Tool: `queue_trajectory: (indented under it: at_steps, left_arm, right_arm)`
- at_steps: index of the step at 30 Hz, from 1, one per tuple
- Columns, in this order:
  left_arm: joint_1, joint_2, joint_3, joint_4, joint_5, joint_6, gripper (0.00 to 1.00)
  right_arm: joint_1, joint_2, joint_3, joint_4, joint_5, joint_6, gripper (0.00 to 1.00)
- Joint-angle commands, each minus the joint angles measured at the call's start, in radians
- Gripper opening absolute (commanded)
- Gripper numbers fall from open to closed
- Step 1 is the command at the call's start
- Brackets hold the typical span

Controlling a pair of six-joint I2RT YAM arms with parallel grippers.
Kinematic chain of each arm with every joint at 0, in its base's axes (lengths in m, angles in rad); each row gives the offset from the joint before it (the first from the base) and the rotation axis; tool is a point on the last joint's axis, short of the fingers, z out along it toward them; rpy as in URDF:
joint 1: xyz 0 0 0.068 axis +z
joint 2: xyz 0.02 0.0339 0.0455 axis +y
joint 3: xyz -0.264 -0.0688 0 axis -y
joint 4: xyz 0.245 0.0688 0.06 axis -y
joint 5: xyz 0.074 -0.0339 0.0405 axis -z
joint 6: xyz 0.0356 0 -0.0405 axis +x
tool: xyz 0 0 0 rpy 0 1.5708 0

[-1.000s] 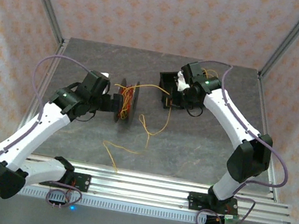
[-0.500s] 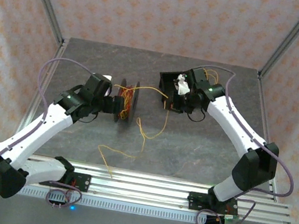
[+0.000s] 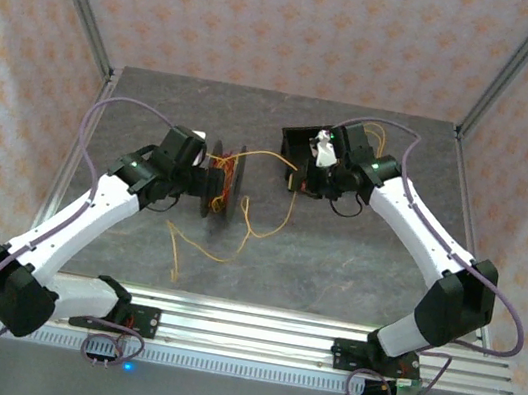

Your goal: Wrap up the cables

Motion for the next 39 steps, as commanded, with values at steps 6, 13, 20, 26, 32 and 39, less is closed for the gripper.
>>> queue_trajectory:
  at_steps: [6, 13, 20, 26, 32, 39]
  left_arm:
    - [0.007, 0.016, 0.056, 0.033, -0.012, 0.045, 0.79]
    - [0.006, -0.003, 0.057, 0.025, -0.035, 0.052, 0.73]
    - [0.009, 0.013, 0.054, 0.039, -0.042, 0.047, 0.74]
    - [0.016, 0.031, 0.057, 0.071, -0.006, 0.063, 0.73]
    - [0.017, 0.003, 0.038, 0.085, -0.007, 0.065, 0.73]
    - [0.019, -0.065, -0.020, 0.140, -0.020, 0.044, 0.85]
  right_arm:
    - [-0.006, -0.063, -0.010, 0.028, -0.055, -0.004, 0.00]
    - [-0.008, -0.094, -0.010, 0.023, -0.040, -0.020, 0.00]
    - [-0.007, -0.100, -0.040, 0.117, -0.116, 0.009, 0.00]
    - [-0.007, -0.087, -0.059, 0.171, -0.171, 0.006, 0.00]
    - [-0.008, -0.128, -0.087, 0.244, -0.169, 0.025, 0.00]
    - [-0.006, -0.138, -0.205, 0.442, -0.201, 0.203, 0.00]
